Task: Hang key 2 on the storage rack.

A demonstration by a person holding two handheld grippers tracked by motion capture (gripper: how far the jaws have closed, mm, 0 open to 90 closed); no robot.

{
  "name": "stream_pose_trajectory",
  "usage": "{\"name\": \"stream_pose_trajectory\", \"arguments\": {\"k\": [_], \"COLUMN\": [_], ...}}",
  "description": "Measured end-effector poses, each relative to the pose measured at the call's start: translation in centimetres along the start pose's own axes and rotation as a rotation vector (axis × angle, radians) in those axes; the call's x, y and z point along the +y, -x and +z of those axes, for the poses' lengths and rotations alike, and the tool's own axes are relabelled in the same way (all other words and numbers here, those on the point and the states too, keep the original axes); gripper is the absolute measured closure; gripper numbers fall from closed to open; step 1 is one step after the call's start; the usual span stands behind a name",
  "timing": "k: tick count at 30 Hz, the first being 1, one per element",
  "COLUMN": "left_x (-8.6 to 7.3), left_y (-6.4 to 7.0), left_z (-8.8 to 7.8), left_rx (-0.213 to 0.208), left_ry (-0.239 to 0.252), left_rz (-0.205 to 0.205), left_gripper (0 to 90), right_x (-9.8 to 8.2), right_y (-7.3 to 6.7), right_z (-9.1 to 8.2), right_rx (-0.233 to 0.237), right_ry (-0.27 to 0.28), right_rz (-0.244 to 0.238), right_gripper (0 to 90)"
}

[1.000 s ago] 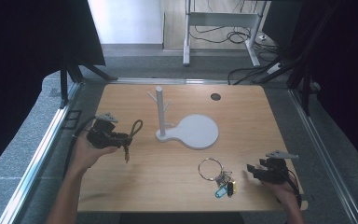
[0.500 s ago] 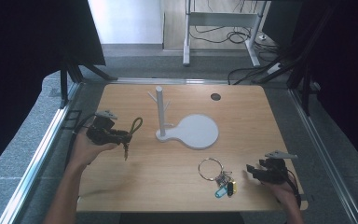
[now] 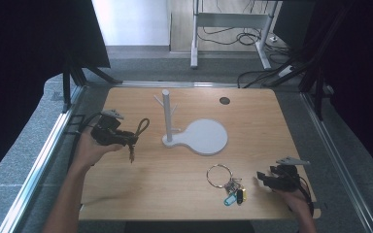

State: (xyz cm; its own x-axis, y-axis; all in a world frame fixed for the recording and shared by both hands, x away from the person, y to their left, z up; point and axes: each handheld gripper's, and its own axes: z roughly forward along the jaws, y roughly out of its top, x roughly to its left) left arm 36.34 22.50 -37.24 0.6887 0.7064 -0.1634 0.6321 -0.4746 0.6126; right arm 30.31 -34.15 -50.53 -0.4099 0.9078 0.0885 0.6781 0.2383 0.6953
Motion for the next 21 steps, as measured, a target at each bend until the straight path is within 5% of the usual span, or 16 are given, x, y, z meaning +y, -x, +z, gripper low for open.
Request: {"name": "stream_pose_trajectory", "arguments": {"k": [21], "left_x": [2.4], "left_y": [-0.3], "left_z": [-0.7], "left_rx": [-0.014], "left_ry": [0.001], "left_rz": [0.021], "left_gripper": [67.3], "right_x": [0.0], "right_y": [0.0], "right_z": [0.0], "right_rx": [0.003], "right_ry": [-0.005], "right_rz": [-0.001], "right_gripper": [33.9]}}
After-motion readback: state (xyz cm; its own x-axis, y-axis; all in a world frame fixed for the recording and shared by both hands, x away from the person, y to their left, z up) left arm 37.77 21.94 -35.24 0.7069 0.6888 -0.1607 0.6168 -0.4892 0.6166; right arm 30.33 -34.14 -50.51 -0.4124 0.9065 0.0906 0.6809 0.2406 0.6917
